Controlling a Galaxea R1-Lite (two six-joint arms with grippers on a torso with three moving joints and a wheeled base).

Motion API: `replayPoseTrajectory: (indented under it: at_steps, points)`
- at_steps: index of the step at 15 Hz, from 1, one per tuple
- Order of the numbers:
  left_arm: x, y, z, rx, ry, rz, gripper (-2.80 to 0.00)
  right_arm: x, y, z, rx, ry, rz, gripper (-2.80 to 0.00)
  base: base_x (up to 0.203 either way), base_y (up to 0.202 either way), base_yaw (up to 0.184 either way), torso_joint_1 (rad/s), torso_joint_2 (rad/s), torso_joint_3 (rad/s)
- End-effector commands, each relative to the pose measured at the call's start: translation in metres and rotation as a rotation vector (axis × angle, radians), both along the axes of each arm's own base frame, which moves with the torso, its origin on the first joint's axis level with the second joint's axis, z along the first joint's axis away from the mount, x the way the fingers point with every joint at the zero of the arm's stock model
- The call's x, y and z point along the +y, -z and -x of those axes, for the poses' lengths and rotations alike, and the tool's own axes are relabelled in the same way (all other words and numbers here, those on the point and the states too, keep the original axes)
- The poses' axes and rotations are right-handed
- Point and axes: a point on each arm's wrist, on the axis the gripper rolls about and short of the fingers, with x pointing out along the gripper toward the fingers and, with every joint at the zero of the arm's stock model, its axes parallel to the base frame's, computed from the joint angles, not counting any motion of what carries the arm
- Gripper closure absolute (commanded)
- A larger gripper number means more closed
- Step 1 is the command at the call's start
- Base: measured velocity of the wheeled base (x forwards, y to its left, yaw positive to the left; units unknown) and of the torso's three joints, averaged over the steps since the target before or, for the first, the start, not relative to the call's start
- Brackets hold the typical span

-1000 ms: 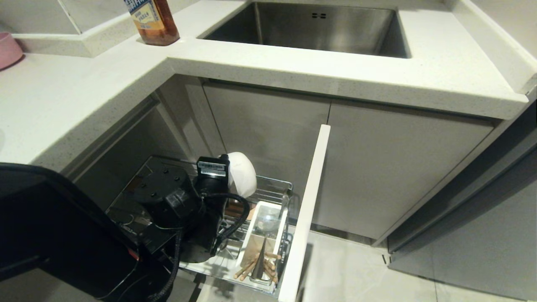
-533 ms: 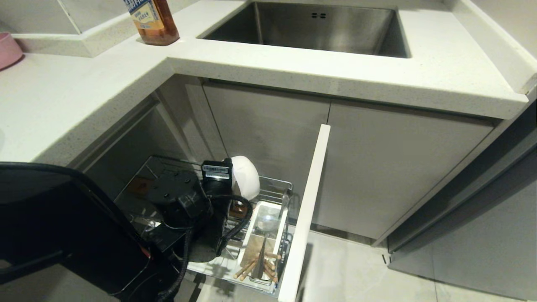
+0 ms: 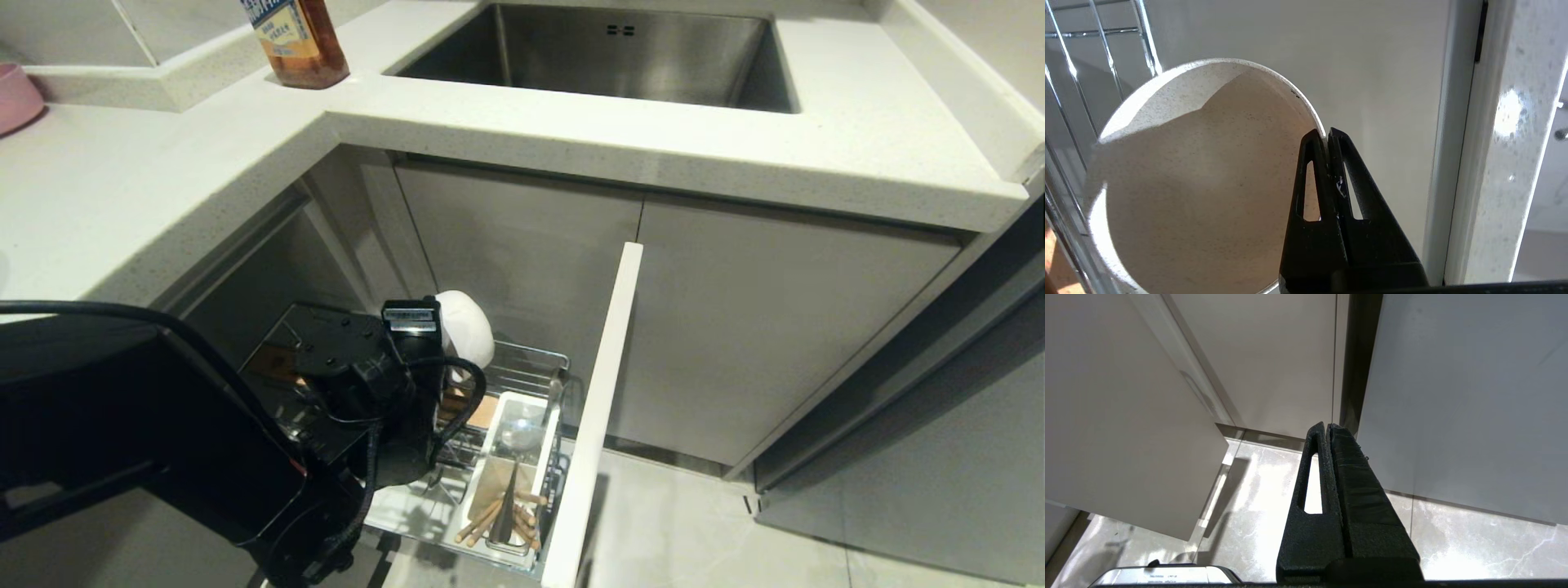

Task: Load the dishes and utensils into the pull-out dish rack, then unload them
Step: Pick up the bowl and place it in the cupboard

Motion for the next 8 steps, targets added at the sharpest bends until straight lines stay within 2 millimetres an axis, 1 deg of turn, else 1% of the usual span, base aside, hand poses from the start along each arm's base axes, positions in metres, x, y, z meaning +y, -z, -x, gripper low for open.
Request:
replayPoseTrajectory:
  at_steps: [1,8]
  points:
    - [0.0,0.001,-0.002,-0.005,-0.005,0.023,0.0,0.0,0.0,0.0,0.0,0.0,0.0,0.0,0.0,0.0,0.0,0.0,0.0,0.0]
    - [-0.002,0.008,-0.012,0.003,-0.016,0.032,0.0,0.0,0.0,0.0,0.0,0.0,0.0,0.0,0.0,0.0,0.0,0.0,0.0,0.0]
